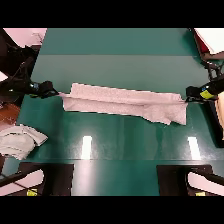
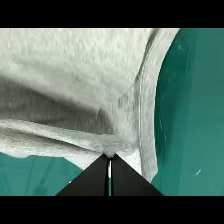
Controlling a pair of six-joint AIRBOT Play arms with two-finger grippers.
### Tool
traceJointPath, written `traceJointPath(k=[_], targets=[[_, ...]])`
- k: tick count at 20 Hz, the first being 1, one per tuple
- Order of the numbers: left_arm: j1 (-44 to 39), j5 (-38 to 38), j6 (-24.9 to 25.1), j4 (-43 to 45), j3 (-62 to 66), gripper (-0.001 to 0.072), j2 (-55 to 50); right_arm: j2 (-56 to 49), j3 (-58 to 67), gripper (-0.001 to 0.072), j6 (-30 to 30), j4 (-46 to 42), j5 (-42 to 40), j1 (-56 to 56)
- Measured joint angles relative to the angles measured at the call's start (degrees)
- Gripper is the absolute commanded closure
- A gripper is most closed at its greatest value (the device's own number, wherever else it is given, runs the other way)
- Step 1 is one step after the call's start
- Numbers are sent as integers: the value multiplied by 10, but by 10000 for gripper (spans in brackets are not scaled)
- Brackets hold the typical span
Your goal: Fold the shirts.
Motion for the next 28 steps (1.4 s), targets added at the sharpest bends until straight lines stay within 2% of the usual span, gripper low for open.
traceJointPath(k=[5, 8, 9, 10, 11, 12, 16, 17, 18, 19, 22, 24, 28], targets=[[-47, 37, 2, 9, 72, 687, -106, -78, 46, 697, -1, 2, -21, 0], [-66, 78, 2, 18, 96, 685, -142, -109, 59, 697, -2, 33, -47, -5], [-70, 93, 2, 19, 101, 590, -149, -115, 61, 696, -2, 47, -58, -9], [-73, 105, 2, 20, 104, 278, -153, -120, 62, 608, -2, 61, -70, -11], [-74, 116, 1, 20, 106, 105, -157, -124, 63, 338, -3, 78, -84, -14], [-75, 124, -1, 20, 108, 95, -159, -126, 64, 214, -4, 91, -99, -19], [-77, 110, -12, 18, 135, 114, -163, -128, 65, 214, -35, 179, -117, -54], [-77, 92, -13, 18, 146, 352, -164, -124, 64, 215, -53, 197, -102, -68], [-77, 68, -14, 18, 157, 665, -164, -117, 60, 214, -69, 212, -86, -81], [-78, 48, -13, 17, 166, 686, -164, -108, 50, 214, -83, 223, -71, -98], [-81, 3, -8, 3, 180, 686, -165, -76, -5, 198, -120, 241, -56, -151], [-93, -14, -5, -7, 184, 686, -165, -63, -54, 105, -146, 247, -53, -189], [-147, -28, -2, -16, 187, 686, -165, -80, -129, 110, -206, 261, -54, -238]])
